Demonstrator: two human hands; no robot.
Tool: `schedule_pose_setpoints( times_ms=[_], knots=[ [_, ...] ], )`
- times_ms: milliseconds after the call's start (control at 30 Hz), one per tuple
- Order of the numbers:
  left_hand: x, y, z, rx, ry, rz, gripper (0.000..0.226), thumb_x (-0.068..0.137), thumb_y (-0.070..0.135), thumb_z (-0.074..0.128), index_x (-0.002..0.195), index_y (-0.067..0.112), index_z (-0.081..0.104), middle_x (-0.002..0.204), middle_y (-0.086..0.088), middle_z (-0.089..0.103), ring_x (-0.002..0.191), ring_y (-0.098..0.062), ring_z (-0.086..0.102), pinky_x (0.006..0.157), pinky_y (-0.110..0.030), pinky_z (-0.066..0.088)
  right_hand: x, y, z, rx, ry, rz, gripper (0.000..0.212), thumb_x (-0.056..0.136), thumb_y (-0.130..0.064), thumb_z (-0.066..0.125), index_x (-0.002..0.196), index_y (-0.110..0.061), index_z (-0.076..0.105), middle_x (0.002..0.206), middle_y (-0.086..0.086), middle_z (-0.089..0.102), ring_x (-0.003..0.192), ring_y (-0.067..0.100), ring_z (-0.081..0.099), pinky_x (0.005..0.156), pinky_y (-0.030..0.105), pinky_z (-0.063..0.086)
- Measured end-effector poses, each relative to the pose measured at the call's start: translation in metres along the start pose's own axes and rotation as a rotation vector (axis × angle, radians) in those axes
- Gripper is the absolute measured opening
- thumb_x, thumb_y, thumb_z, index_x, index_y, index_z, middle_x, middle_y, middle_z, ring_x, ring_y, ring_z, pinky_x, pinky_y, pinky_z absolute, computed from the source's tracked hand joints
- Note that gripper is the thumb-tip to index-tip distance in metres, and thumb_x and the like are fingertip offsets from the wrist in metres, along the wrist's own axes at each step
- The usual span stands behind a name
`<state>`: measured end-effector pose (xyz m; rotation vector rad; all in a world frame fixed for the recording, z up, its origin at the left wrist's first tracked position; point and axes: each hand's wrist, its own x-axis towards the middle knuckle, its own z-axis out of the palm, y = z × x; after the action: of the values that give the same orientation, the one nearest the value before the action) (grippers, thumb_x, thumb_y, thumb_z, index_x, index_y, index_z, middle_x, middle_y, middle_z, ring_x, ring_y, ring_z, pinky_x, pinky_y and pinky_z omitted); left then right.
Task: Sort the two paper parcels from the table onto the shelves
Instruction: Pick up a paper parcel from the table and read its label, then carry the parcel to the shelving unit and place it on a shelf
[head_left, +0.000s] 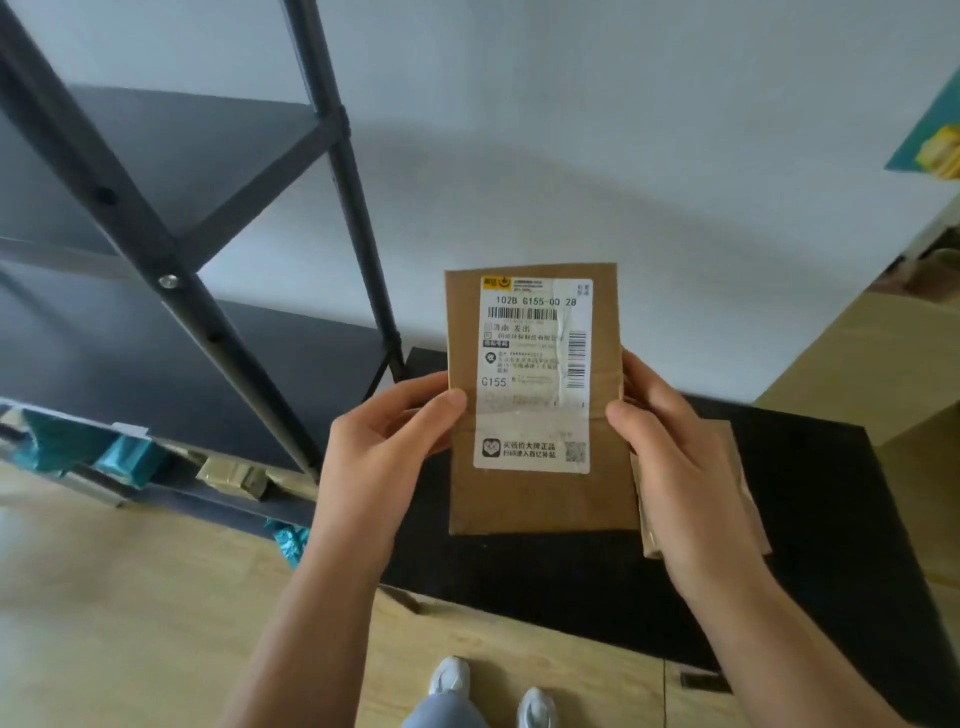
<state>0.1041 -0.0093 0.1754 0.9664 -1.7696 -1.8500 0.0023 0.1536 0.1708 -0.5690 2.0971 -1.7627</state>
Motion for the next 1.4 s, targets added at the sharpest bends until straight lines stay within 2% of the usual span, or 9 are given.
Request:
schedule_pose_setpoints(
  times_ms=[100, 267, 433, 633, 767, 867, 1033, 1233, 1400],
  knots=[
    [-0.014, -0.010, -0.014, -0.052, 0.071, -0.028, 0.015, 0.088, 0.022, 0.069, 0.100, 0.026, 0.076, 0.090, 0.006, 0.081, 0.087, -0.009, 0.077, 0.084, -0.032, 0.059, -0.006, 0.002, 0.013, -0.072, -0.060, 0.021, 0.033, 0.098, -0.038, 0.047, 0.101, -0.071, 0.054, 0.117, -0.021, 0.065, 0.110, -0.006, 0.059, 0.076, 0.012, 0.046],
    [-0.035, -0.018, -0.053, -0.122, 0.156, -0.047, 0.017, 0.086, 0.024, 0.070, 0.101, 0.025, 0.076, 0.091, 0.002, 0.081, 0.087, -0.014, 0.078, 0.078, -0.031, 0.061, -0.021, 0.000, 0.047, -0.062, -0.125, -0.005, 0.030, 0.098, -0.041, 0.046, 0.119, -0.061, 0.054, 0.124, -0.012, 0.064, 0.114, 0.003, 0.059, 0.092, 0.027, 0.047],
    [-0.051, -0.028, -0.111, -0.156, 0.189, -0.019, 0.025, 0.083, 0.026, 0.071, 0.107, 0.021, 0.077, 0.091, 0.003, 0.082, 0.086, -0.012, 0.078, 0.069, -0.024, 0.061, -0.045, -0.007, 0.092, -0.005, -0.156, -0.003, 0.038, 0.096, -0.033, 0.051, 0.132, -0.046, 0.054, 0.124, -0.009, 0.064, 0.107, 0.003, 0.065, 0.069, 0.016, 0.055],
    [-0.082, -0.049, -0.204, -0.175, 0.218, -0.013, 0.016, 0.081, 0.024, 0.072, 0.095, 0.030, 0.077, 0.088, 0.006, 0.082, 0.083, -0.007, 0.077, 0.065, -0.018, 0.058, -0.089, -0.013, 0.180, 0.008, -0.156, 0.054, 0.039, 0.097, -0.028, 0.053, 0.135, -0.037, 0.054, 0.118, -0.011, 0.067, 0.096, 0.002, 0.069, 0.066, 0.017, 0.055],
    [-0.104, -0.063, -0.278, -0.154, 0.279, -0.054, 0.034, 0.070, 0.037, 0.075, 0.102, 0.025, 0.077, 0.091, 0.004, 0.082, 0.088, -0.010, 0.077, 0.078, -0.029, 0.059, -0.121, -0.016, 0.252, 0.021, -0.150, 0.127, 0.021, 0.096, -0.025, 0.056, 0.116, -0.032, 0.060, 0.099, -0.011, 0.070, 0.084, 0.001, 0.070, 0.052, 0.011, 0.052],
    [-0.112, -0.075, -0.327, -0.127, 0.345, -0.094, 0.024, 0.080, 0.031, 0.076, 0.099, 0.016, 0.077, 0.091, 0.001, 0.081, 0.092, -0.016, 0.076, 0.085, -0.035, 0.059, -0.141, -0.015, 0.303, 0.005, -0.187, 0.166, 0.011, 0.097, -0.024, 0.057, 0.106, -0.028, 0.059, 0.093, -0.010, 0.066, 0.072, -0.013, 0.065, 0.045, 0.006, 0.046],
    [-0.113, -0.090, -0.388, -0.120, 0.427, -0.131, 0.020, 0.084, 0.027, 0.074, 0.097, 0.012, 0.077, 0.091, -0.004, 0.081, 0.093, -0.020, 0.076, 0.090, -0.039, 0.059, -0.156, -0.018, 0.370, -0.025, -0.236, 0.194, 0.009, 0.097, -0.030, 0.056, 0.105, -0.033, 0.060, 0.096, -0.015, 0.067, 0.089, 0.001, 0.065, 0.062, 0.013, 0.045],
    [-0.083, -0.096, -0.432, -0.067, 0.391, -0.169, 0.019, 0.085, 0.030, 0.073, 0.102, 0.023, 0.079, 0.095, 0.002, 0.081, 0.100, -0.018, 0.074, 0.092, -0.039, 0.057, -0.138, -0.008, 0.423, -0.071, -0.245, 0.232, 0.017, 0.098, -0.036, 0.055, 0.111, -0.028, 0.062, 0.100, -0.011, 0.069, 0.087, -0.001, 0.066, 0.063, 0.015, 0.049],
    [-0.025, -0.095, -0.447, -0.028, 0.270, -0.211, 0.018, 0.092, 0.027, 0.068, 0.109, 0.030, 0.073, 0.079, 0.017, 0.079, 0.076, 0.008, 0.073, 0.059, -0.011, 0.055, -0.093, 0.006, 0.455, -0.060, -0.255, 0.289, 0.021, 0.100, -0.039, 0.051, 0.115, -0.029, 0.062, 0.101, -0.011, 0.068, 0.089, -0.001, 0.062, 0.059, 0.012, 0.045]
  ],
)
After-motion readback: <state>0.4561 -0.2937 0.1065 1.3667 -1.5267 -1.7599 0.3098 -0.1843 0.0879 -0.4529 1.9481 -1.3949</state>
